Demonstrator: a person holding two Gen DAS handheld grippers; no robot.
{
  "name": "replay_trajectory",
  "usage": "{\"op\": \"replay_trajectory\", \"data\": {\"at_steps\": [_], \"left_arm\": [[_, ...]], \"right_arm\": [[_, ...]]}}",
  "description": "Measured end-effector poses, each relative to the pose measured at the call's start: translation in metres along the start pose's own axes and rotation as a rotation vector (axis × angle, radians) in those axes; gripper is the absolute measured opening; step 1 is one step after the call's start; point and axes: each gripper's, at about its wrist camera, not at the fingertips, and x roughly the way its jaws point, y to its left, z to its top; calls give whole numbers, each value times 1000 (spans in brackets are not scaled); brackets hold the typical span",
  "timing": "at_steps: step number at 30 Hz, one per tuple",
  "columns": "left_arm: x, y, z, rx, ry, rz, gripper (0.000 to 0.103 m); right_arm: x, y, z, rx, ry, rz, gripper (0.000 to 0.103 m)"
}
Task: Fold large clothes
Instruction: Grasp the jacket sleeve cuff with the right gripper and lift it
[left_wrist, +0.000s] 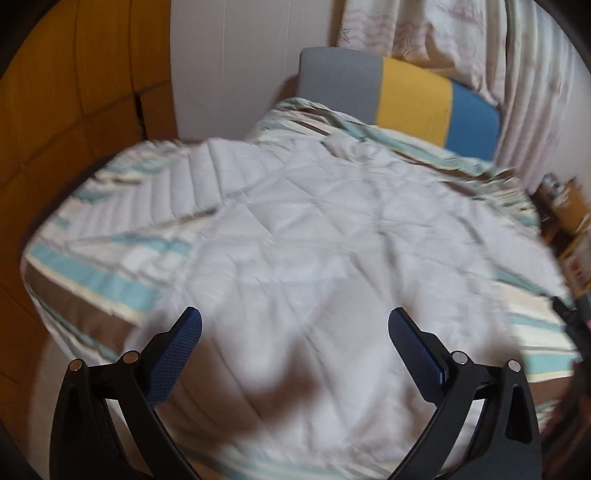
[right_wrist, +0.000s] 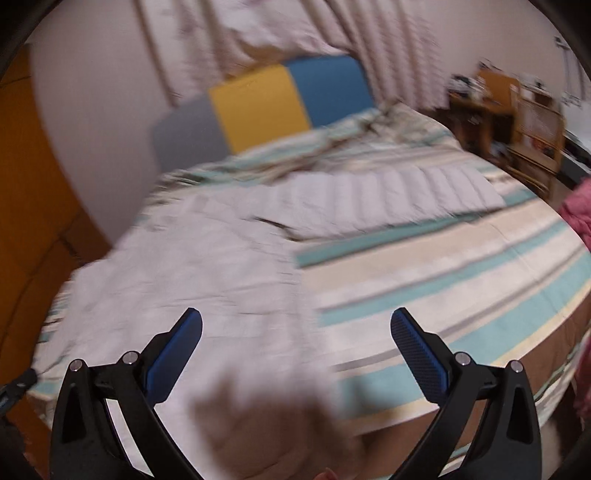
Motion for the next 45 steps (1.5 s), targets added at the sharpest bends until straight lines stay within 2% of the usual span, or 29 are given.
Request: {"op": "replay_trajectory", "data": {"at_steps": [1,3,7,12,14,18,24,26,27,28,29,32,34,39,45], "left_arm": [[13,0,5,18,15,28,100],[34,6,14,10,38,20,100],[73,12,33,-6,61,-5,100],[125,15,55,24,104,59,100],[142,21,61,6,117,75,100],[174,40,71,-23,109,124,100],[197,60,67,-62,82,145,100],[199,56,63,-39,66,160,100],[199,53,60,-21,59,173,100],[201,49,57,1,55,191,100],[201,45,55,17,53,205,100],[205,38,52,55,52,252,100],[206,39,52,56,55,254,100],[206,44,50,23,51,226,100],[206,42,49,27,39,239,100]], "right_arm": [[9,-10,4,3,1,-33,101],[33,-34,15,29,12,-110,101],[71,-82,41,129,27,-151,101],[113,-137,72,241,32,-248,100],[128,-162,83,318,30,-289,94],[151,-197,101,375,21,-365,89],[170,-222,113,437,7,-416,71],[173,-223,118,418,-13,-446,55],[174,-222,119,411,-14,-457,50],[178,-223,122,409,-20,-461,40],[180,-222,123,410,-28,-456,25],[182,-220,125,397,-32,-435,12],[181,-212,128,356,-48,-438,9],[170,-167,134,175,-123,-456,8],[161,-74,132,-90,-205,-401,8]]}}
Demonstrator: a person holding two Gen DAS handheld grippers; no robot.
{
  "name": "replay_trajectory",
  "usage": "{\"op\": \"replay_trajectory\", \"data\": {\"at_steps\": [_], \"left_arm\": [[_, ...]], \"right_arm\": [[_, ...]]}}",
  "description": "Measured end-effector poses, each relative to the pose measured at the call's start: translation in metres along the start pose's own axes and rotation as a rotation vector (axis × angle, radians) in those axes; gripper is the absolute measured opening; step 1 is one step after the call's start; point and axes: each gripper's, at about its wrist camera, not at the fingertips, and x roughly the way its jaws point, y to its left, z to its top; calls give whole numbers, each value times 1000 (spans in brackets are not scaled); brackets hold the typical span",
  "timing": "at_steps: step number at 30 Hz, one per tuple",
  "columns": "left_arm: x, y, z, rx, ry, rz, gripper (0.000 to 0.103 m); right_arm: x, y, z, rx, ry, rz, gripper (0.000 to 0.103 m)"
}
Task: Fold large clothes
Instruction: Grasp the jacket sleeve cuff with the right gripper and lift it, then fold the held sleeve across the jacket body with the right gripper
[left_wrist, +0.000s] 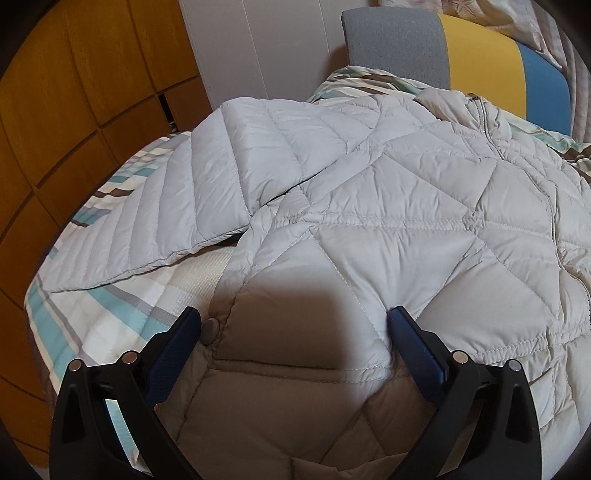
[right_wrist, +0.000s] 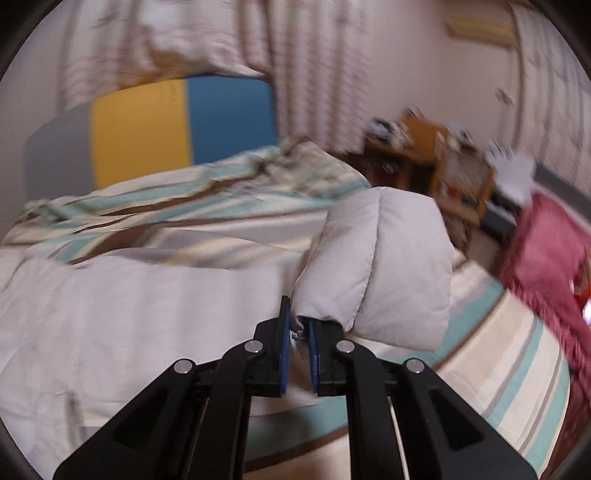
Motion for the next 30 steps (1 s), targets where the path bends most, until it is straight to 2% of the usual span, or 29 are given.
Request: {"op": "replay_trajectory", "data": {"at_steps": [4,13,22,30], "left_arm": [[0,0,0,-5,0,-6,100],[2,6,-1,-36,6,-40,100],[2,7,-1,-38,4,-43,100],[1,6,-2,-37,3,-41,100]], "right_arm": [[-22,55,4,-109,-53,91,7],[-77,194,-14,-483,-171,283,6],[-102,314,-56,-710,-166,472,6],[-111,364,-95,-745,-105,652,6]]}}
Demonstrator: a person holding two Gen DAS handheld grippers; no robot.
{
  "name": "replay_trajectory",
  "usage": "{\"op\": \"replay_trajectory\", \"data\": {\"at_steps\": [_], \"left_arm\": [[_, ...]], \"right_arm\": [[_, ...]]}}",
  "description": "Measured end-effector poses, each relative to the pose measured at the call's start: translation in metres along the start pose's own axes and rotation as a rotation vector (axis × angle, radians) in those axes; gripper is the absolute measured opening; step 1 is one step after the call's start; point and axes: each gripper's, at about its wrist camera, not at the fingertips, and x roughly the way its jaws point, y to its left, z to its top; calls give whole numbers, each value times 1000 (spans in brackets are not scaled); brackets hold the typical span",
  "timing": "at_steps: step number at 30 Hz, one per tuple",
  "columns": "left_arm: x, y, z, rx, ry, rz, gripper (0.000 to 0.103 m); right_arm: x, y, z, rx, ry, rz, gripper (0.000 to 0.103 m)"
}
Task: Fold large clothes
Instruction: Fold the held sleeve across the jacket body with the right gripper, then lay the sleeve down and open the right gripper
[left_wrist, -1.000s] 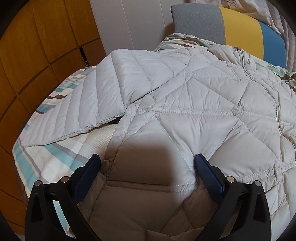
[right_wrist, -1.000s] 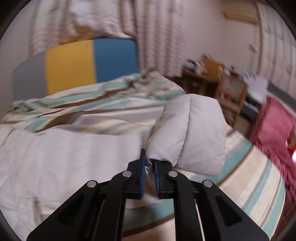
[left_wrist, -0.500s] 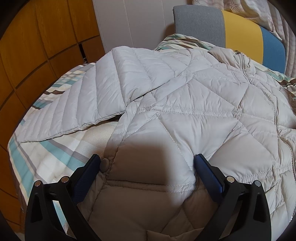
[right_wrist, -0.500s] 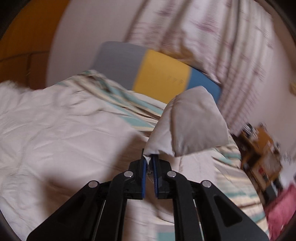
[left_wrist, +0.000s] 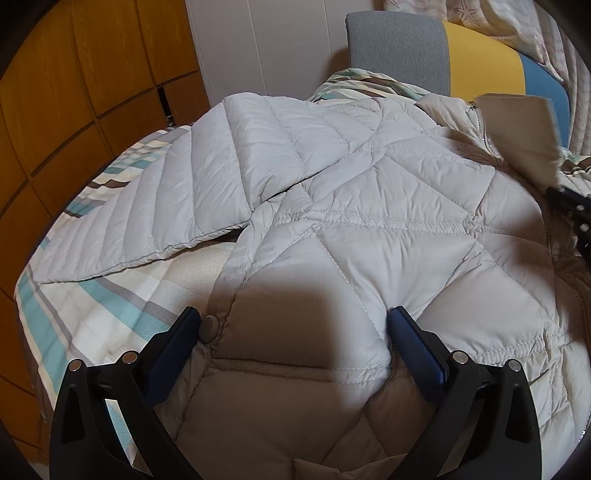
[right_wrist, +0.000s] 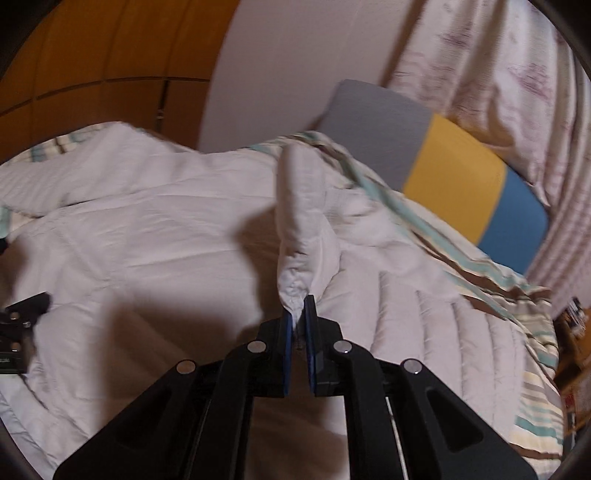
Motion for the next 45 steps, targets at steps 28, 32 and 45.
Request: {"op": "replay_trajectory", "data": {"at_steps": [28,32,45], "left_arm": [[25,-126,92,126,-47,-60,83],[38,-103,83,50,-29,-112,83],[52,-101,78,57,7,-128,90]], "right_arm": [[-64,-223,-108,860,106,-214,49],[-38,-225,-93,785,88,-152,35],[49,-233,-102,765,249,-179,28]]}}
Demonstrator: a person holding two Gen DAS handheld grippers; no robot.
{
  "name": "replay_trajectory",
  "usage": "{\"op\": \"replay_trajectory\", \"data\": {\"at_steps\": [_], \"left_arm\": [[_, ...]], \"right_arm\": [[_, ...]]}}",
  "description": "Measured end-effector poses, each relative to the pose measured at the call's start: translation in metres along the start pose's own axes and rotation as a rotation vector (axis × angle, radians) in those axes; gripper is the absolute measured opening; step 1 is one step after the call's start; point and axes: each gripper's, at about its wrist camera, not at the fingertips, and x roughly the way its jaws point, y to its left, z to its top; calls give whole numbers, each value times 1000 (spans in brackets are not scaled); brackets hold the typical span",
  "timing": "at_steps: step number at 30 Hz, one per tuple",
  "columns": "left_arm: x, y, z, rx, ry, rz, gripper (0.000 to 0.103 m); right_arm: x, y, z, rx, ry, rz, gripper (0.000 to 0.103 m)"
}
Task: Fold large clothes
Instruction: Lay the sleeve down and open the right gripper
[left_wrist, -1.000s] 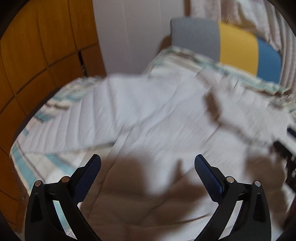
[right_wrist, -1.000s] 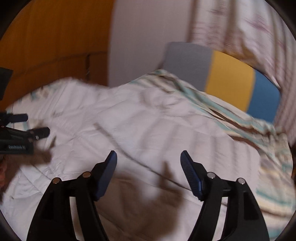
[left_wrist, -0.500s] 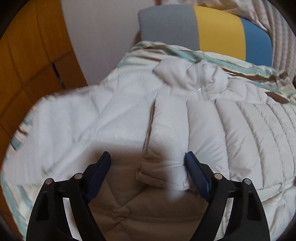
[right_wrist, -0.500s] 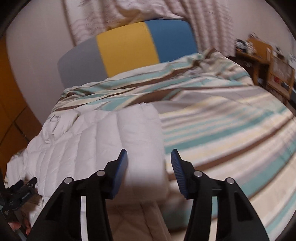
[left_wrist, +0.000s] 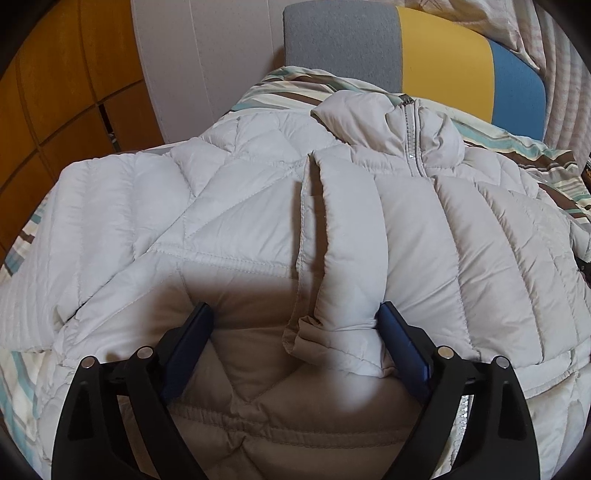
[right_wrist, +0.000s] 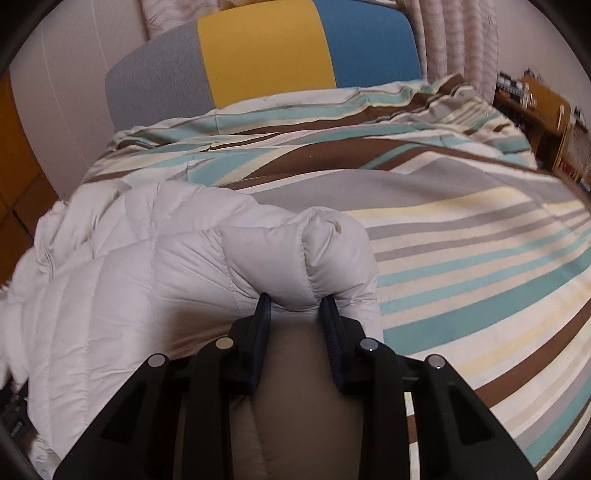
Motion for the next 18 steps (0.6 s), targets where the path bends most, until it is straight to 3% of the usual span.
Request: {"op": "replay_trajectory", "data": {"at_steps": [3,4,6,10,15,18], "left_arm": [[1,-1,-1,-3,0,1,90],[1,-1,0,-4,0,1,90],[1,-1,0,-4,1,3,91],[2,-1,2,-7,2,4,93],[1,3,2,-24,6,-17,99],[2,3,2,-23,6,-17,100]], "right_arm": [[-10,-8,1,44,-18,46,33],[-22,-14,-1,67,-45,69,40],[-50,-19,-10,79,-87,72,42],[-81,-28,-31,108,-85,20,42],[-55,-24,-49,58,2,-67,43],[-54,-13,-53,3,-18,-138,43]]}}
